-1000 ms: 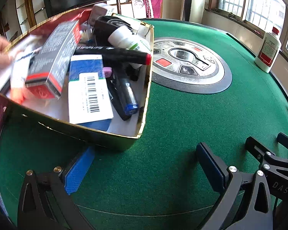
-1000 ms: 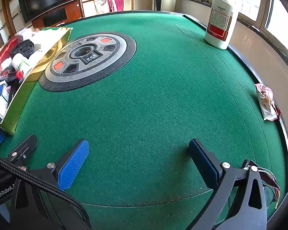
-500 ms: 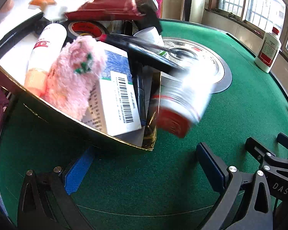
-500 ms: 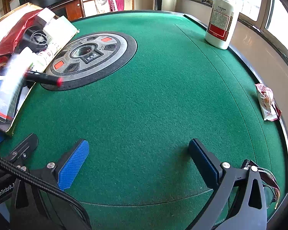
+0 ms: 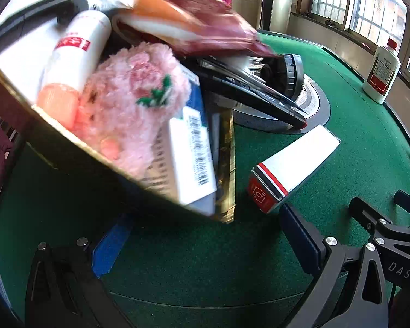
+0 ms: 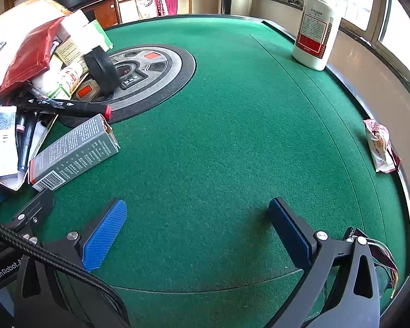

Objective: Organize objects

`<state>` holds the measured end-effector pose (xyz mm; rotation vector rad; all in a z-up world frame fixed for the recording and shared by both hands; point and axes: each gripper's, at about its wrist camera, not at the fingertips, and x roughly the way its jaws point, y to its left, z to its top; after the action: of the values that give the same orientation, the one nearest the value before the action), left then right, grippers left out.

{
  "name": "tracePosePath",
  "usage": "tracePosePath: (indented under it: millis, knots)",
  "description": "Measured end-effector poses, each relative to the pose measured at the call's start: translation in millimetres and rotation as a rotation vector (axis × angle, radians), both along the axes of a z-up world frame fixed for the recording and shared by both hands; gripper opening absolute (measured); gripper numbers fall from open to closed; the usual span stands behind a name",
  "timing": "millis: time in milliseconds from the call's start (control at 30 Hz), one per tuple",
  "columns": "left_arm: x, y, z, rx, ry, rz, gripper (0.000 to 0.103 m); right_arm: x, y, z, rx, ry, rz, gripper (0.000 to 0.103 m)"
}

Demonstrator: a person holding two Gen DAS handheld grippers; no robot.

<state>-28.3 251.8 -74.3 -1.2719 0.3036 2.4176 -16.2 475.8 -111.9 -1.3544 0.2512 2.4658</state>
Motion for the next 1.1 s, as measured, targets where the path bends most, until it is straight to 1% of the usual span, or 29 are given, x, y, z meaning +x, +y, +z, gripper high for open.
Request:
tracePosePath:
  millis: [1100]
  knots:
    - [1.7, 1.5, 0.4, 0.001, 0.000, 0.003, 0.102, 0.0, -2.1, -1.1, -0.001, -0.002, 0.002, 0.103]
